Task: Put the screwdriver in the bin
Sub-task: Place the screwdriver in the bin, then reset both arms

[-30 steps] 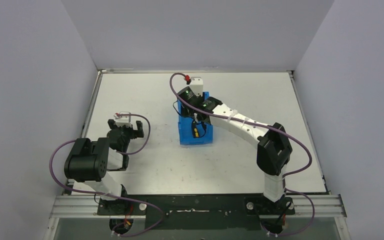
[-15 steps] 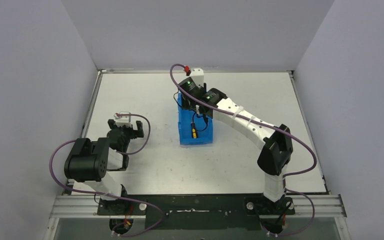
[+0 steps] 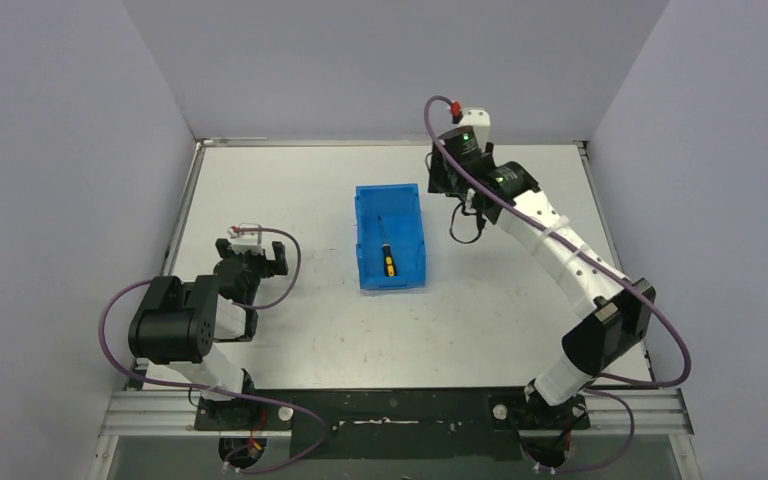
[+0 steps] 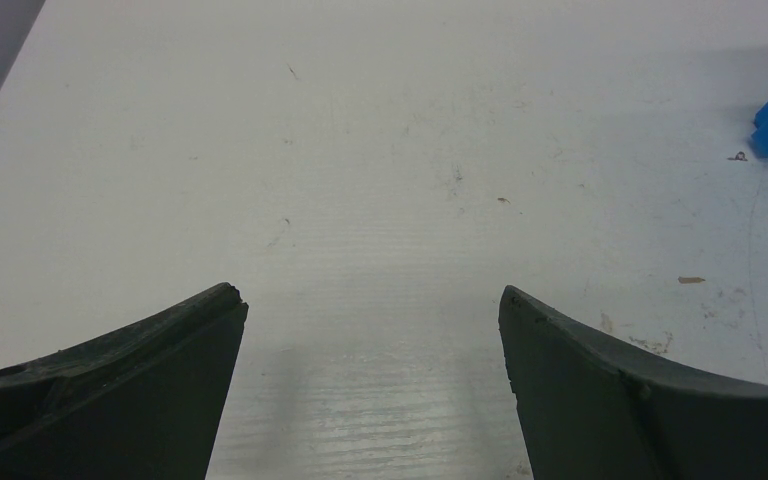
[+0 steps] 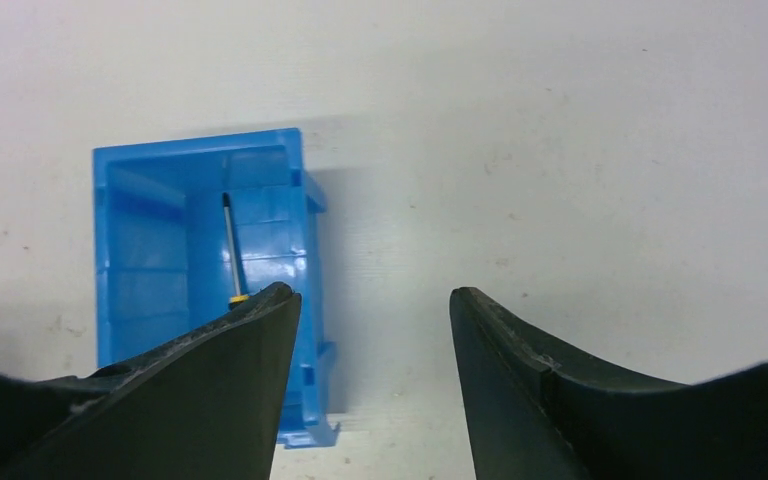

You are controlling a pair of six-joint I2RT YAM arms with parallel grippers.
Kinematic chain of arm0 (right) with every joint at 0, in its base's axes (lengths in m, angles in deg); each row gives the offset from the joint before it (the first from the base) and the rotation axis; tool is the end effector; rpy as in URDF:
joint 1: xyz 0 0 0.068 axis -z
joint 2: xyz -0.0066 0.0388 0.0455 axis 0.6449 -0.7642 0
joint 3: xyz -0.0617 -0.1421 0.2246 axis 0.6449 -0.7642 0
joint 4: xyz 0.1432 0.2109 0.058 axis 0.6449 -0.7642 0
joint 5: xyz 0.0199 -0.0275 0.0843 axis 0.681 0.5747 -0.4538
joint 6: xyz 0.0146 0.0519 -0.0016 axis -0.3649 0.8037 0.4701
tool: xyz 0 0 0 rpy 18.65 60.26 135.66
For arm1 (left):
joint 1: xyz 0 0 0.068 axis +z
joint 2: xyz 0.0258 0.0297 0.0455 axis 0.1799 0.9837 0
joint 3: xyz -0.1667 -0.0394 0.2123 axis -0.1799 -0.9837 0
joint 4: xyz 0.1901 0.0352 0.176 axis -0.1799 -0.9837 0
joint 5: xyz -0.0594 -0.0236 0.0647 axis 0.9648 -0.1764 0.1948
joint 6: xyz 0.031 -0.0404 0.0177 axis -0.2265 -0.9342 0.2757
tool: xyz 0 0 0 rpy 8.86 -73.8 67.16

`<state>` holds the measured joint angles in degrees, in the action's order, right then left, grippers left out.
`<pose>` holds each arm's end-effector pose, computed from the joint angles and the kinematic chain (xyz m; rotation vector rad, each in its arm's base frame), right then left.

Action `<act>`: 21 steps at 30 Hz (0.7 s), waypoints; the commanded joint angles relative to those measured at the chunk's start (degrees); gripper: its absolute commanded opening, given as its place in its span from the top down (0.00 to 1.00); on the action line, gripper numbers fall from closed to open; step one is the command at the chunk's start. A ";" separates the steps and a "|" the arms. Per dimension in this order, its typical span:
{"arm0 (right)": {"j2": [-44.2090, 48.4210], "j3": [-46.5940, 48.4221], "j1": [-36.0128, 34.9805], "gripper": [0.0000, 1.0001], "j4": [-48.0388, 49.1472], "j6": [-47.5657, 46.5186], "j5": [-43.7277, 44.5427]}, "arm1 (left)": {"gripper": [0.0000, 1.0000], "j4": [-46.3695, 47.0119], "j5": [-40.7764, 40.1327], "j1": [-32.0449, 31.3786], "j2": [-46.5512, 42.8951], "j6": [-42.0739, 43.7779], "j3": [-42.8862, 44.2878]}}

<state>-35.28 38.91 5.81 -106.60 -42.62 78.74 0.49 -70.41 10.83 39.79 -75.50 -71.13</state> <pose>0.3042 0.1928 0.3815 0.0413 2.2215 0.1794 0.2434 0.0000 0.1280 0.0388 1.7307 -0.0403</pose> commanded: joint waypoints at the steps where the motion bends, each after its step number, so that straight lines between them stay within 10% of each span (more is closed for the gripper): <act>1: 6.01 -3.73 6.02 0.42 2.18 -5.57 -2.08 | 0.03 0.76 -0.05 -0.03 -0.82 0.09 0.47; 21: 18.84 -19.61 31.24 0.00 13.18 -22.24 -20.04 | 0.03 0.77 -0.11 -0.03 -0.89 0.09 0.47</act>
<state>-19.50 21.29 35.08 -99.49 -61.03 64.42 0.49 -70.41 10.83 39.79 -75.50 -71.13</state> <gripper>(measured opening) 0.999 0.971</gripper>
